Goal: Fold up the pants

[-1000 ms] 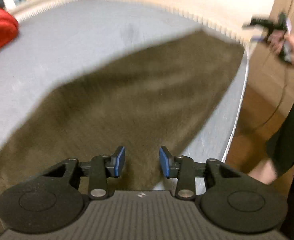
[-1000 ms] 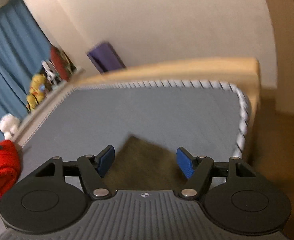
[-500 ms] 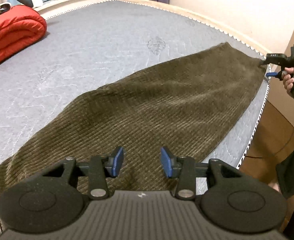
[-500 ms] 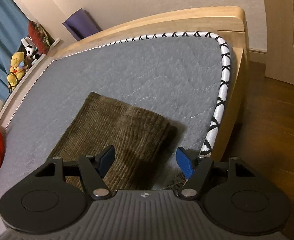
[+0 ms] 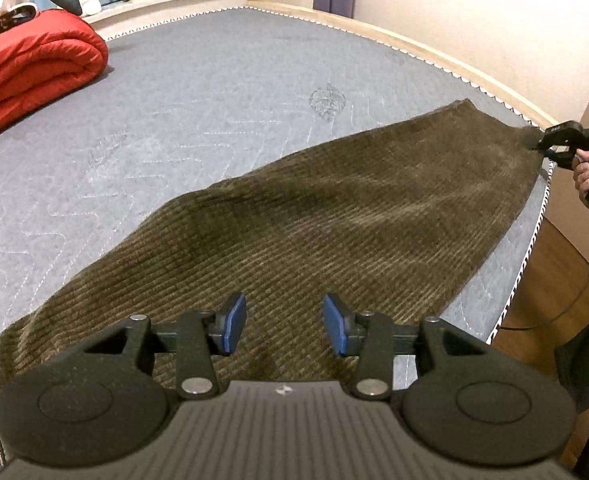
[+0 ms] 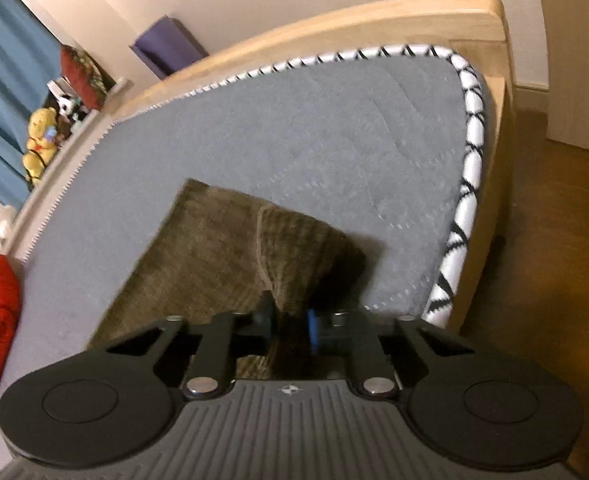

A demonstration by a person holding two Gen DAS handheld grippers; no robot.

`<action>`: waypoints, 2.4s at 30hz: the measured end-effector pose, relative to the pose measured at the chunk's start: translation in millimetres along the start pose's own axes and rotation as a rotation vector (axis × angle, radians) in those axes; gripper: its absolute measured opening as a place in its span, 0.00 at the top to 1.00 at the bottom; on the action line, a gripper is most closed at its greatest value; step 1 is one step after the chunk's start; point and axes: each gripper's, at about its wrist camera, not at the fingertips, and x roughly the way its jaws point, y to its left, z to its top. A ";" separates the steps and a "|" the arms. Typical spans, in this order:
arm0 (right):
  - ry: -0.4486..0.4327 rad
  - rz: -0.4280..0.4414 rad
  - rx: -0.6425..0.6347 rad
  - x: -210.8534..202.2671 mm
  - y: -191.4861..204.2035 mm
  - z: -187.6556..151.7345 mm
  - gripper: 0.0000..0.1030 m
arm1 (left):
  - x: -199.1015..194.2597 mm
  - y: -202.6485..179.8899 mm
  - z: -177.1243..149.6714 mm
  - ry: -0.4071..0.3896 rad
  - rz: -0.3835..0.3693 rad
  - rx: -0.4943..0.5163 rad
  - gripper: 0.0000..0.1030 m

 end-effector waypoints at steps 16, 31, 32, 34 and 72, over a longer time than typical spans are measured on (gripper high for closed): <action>-0.296 0.480 -1.071 -143.6 218.7 -170.2 0.89 | -6.5 23.9 -2.6 -0.014 0.048 -0.070 0.53; 0.248 0.702 -1.324 -133.8 234.1 -287.6 0.62 | 14.2 16.8 -0.6 0.004 -0.005 -0.068 0.44; 0.243 0.722 -1.299 -137.1 233.2 -280.5 0.57 | 17.0 17.6 2.5 0.000 -0.020 -0.086 0.44; 0.228 0.741 -1.249 -140.4 233.4 -270.1 0.53 | 23.0 19.8 9.7 -0.019 -0.065 -0.143 0.44; 0.134 0.779 -1.916 -160.5 216.3 -351.9 0.43 | 162.5 49.8 55.0 0.042 -0.261 -0.676 0.38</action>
